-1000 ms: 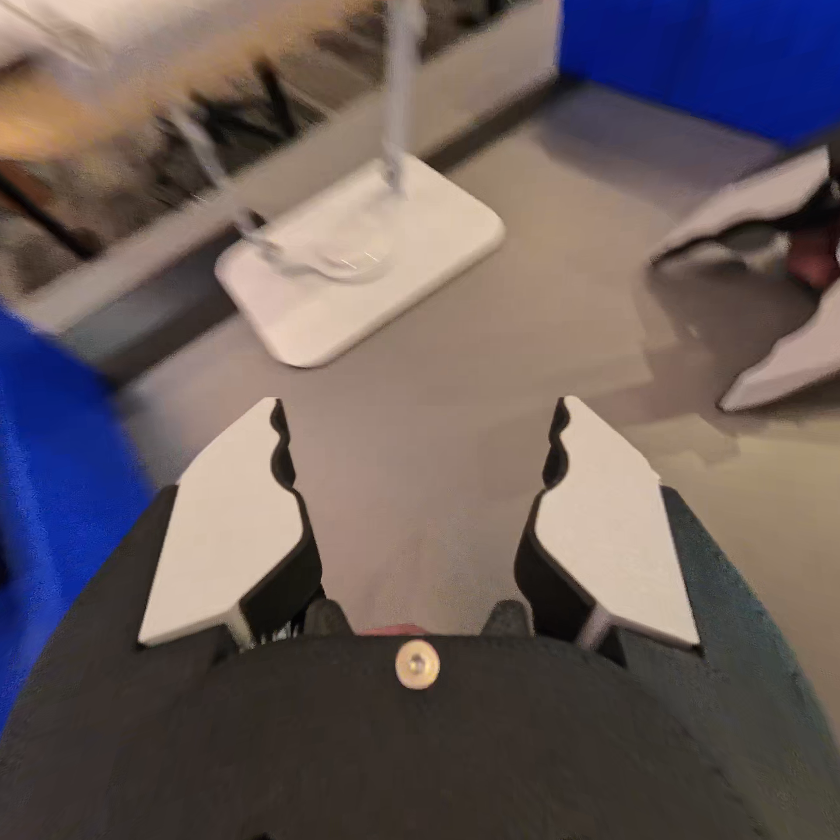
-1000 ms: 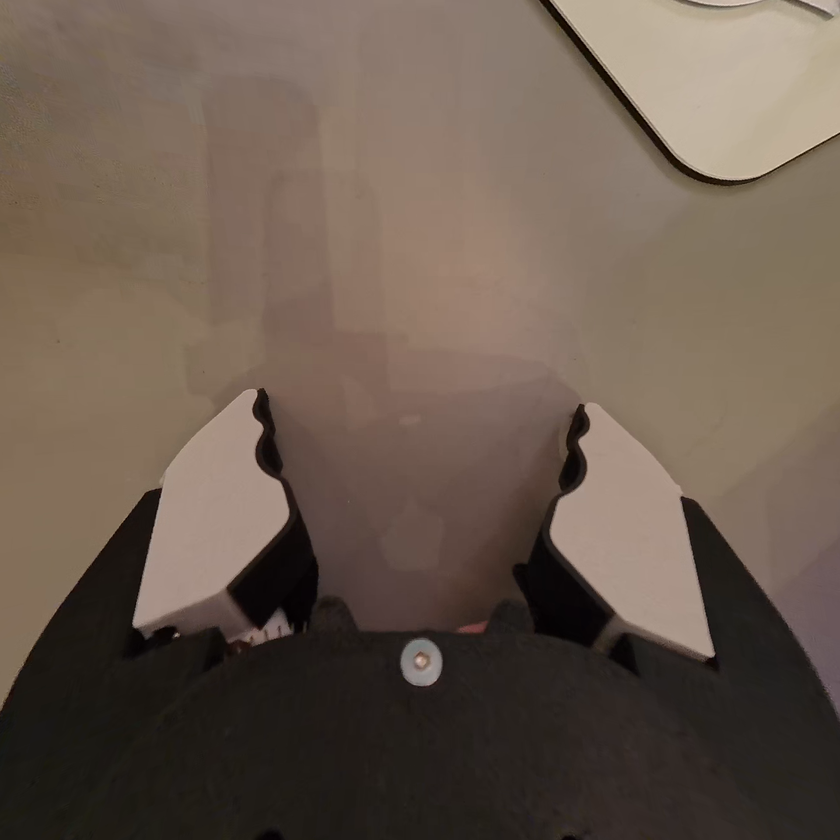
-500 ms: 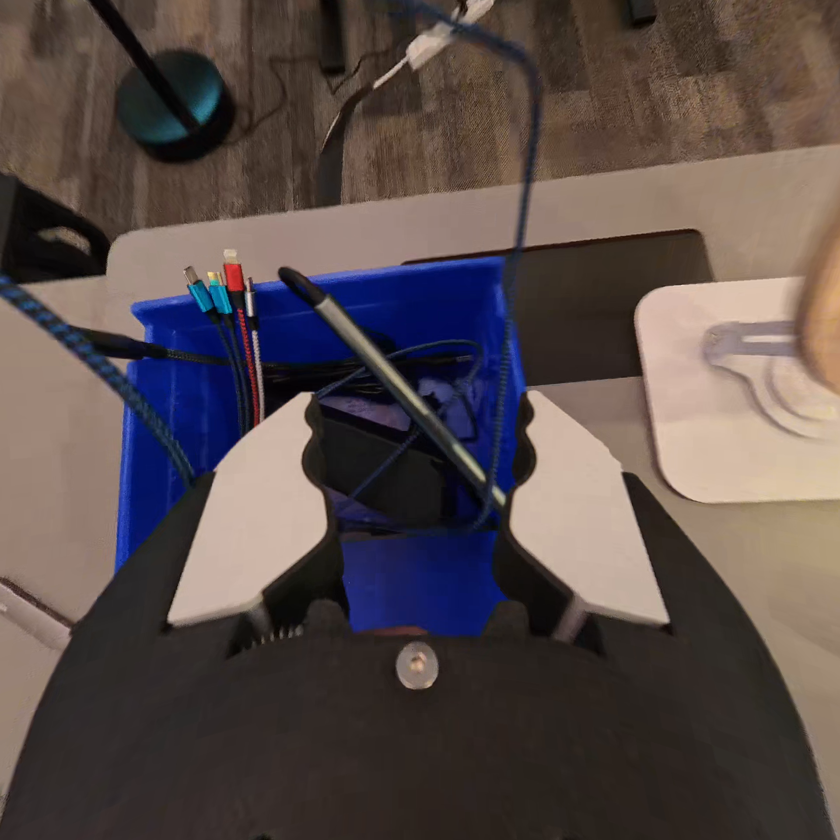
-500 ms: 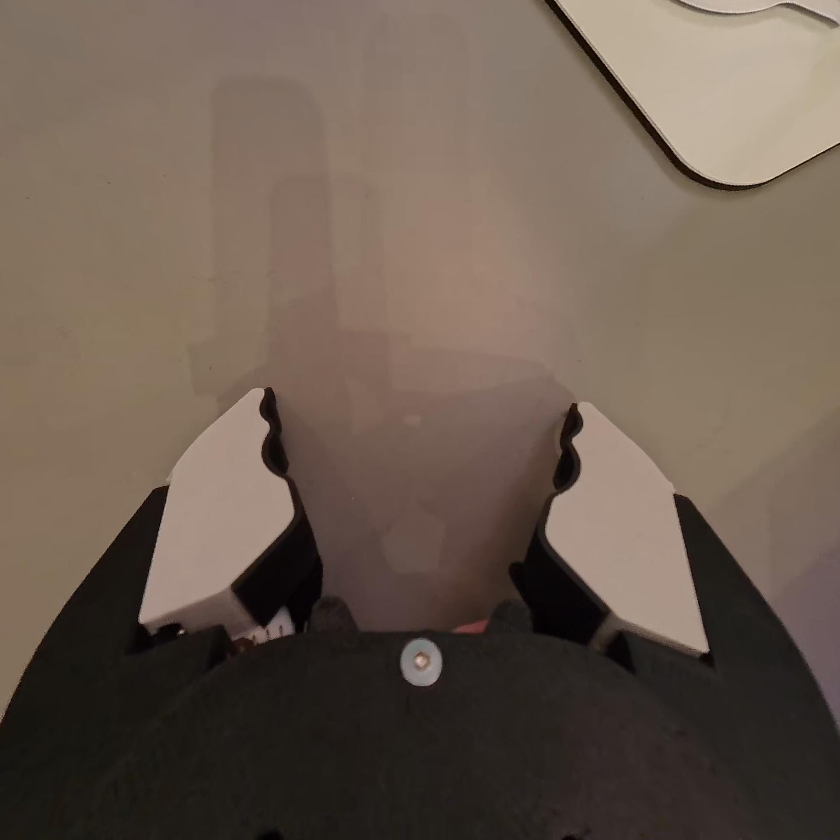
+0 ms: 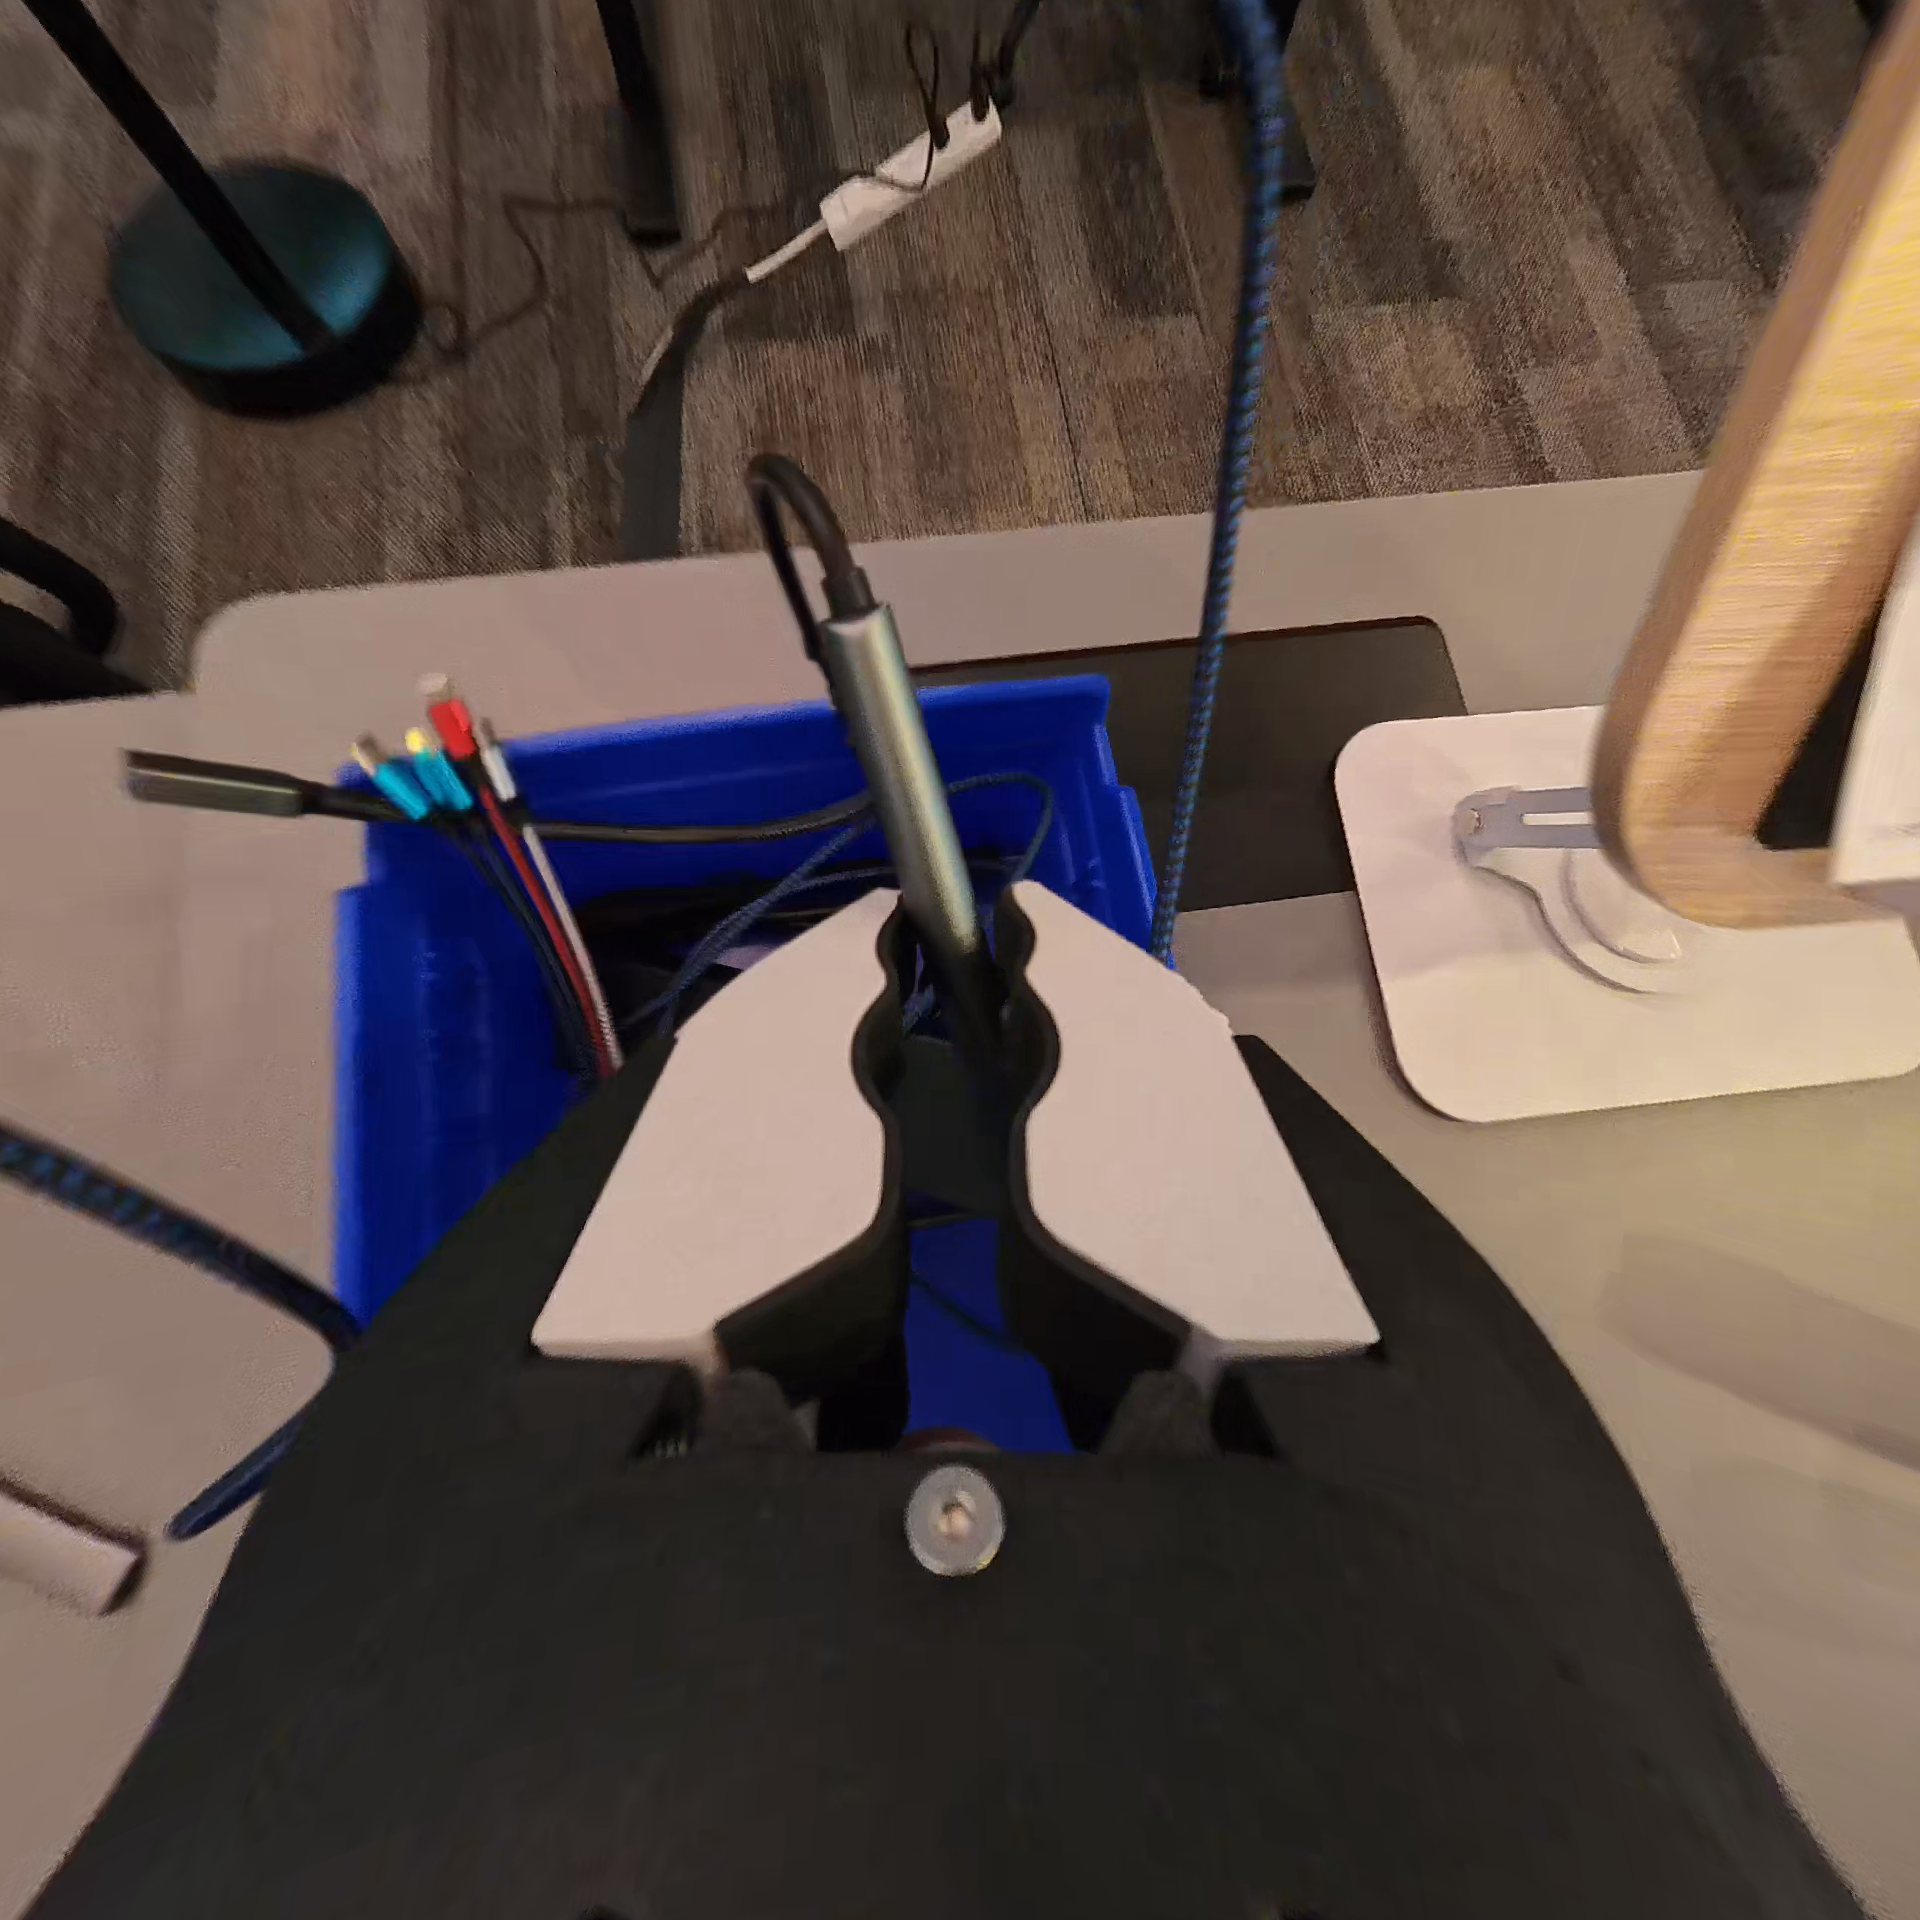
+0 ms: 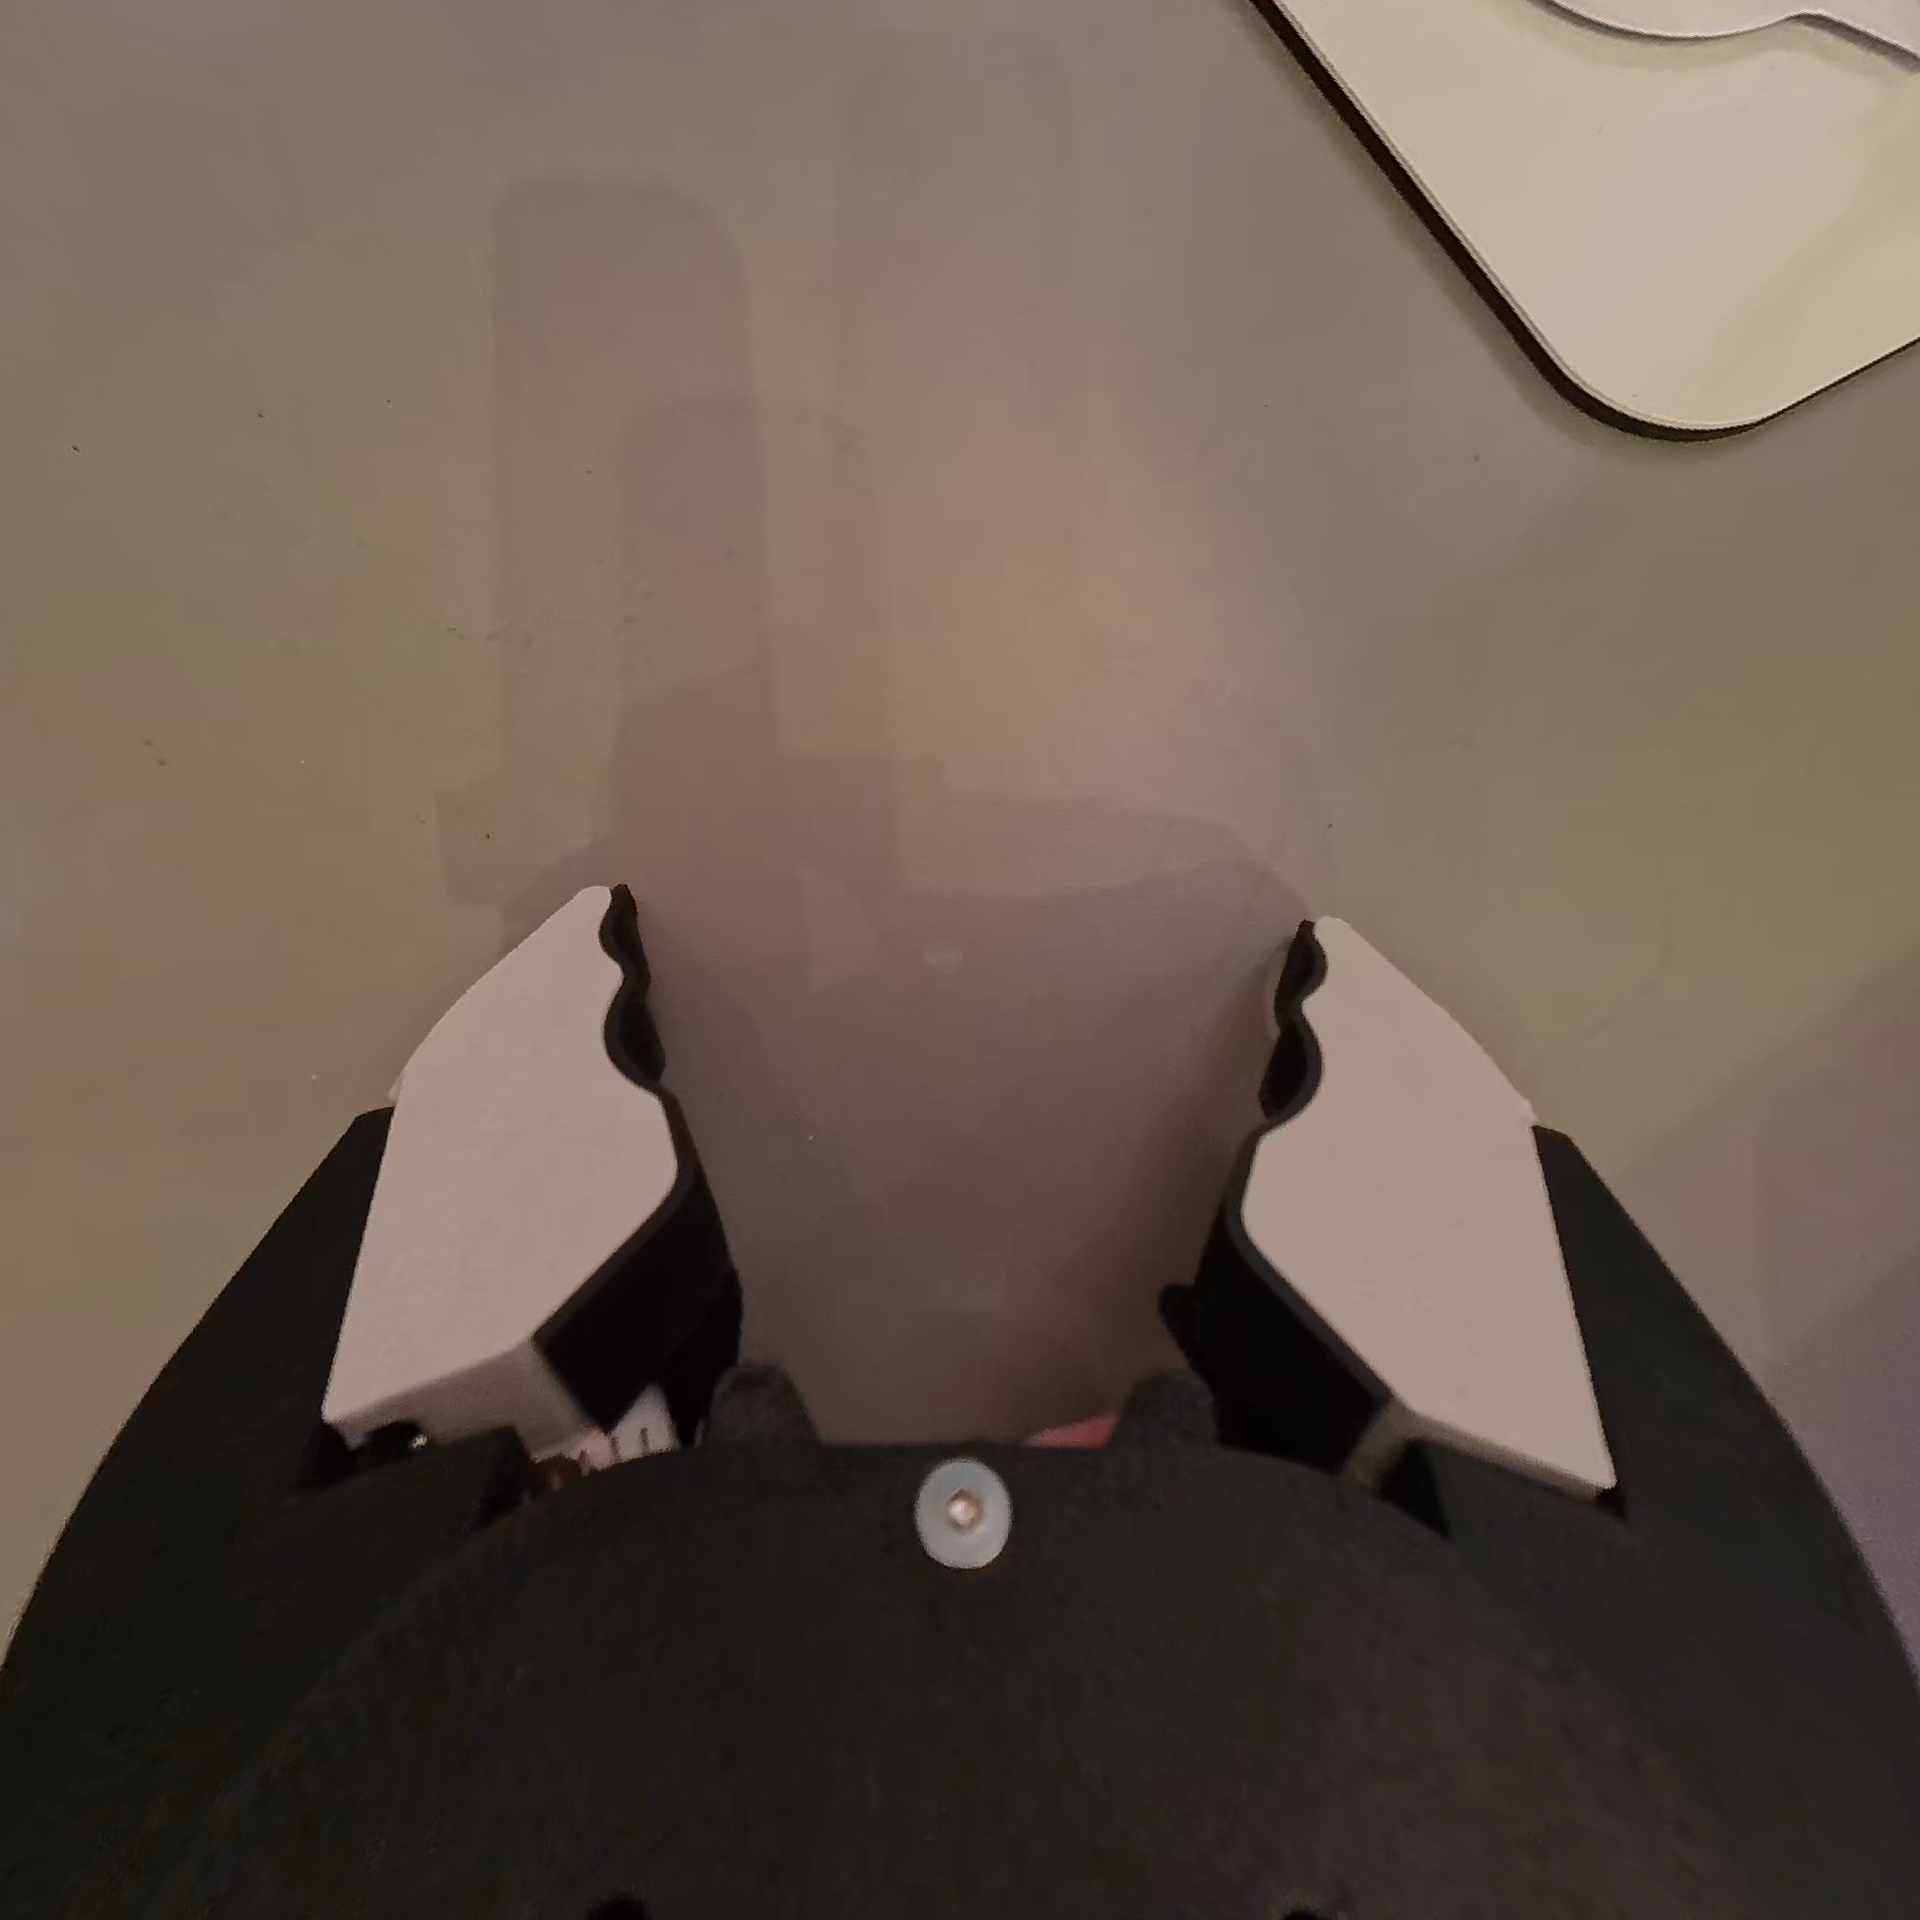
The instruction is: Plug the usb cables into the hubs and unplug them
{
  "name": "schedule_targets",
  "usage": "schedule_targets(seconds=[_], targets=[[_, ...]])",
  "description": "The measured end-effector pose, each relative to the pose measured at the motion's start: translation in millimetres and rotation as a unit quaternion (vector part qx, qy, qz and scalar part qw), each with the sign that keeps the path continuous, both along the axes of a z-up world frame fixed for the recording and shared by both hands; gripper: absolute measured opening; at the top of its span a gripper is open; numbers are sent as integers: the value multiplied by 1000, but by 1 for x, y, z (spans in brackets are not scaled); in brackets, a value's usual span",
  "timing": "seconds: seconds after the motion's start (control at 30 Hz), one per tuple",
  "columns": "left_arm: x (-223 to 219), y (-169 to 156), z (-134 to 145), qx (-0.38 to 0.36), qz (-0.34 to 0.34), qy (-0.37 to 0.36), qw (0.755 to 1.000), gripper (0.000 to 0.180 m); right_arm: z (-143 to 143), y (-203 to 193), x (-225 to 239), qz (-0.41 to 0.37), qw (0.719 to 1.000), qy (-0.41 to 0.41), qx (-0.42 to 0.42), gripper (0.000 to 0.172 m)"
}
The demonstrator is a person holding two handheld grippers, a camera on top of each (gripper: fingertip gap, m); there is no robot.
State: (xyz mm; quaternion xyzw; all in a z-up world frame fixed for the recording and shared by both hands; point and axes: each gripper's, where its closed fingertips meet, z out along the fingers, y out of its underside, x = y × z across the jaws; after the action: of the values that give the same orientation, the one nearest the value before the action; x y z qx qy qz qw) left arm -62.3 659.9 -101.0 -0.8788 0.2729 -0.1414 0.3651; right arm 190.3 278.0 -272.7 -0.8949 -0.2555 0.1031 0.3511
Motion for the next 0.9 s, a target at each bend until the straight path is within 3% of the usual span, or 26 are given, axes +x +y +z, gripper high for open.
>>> schedule_targets(seconds=[0.4, 0.6, 0.7, 0.9], targets=[[-32, -36, 99, 120, -34, 16, 992, 11, 0, 0, 0, 2, 1000, 0, 1, 112], [-44, -33, 104, 156, -59, 164, 972, 11, 0, 0, -1, 3, 1000, 0, 1, 111], [-45, -36, 110, 161, -69, 191, 966, 11, 0, -1, -1, 3, 1000, 0, 1, 111], [-68, -56, 117, 157, -103, 330, 925, 11, 0, -1, -1, 4, 1000, 1, 1, 111]])
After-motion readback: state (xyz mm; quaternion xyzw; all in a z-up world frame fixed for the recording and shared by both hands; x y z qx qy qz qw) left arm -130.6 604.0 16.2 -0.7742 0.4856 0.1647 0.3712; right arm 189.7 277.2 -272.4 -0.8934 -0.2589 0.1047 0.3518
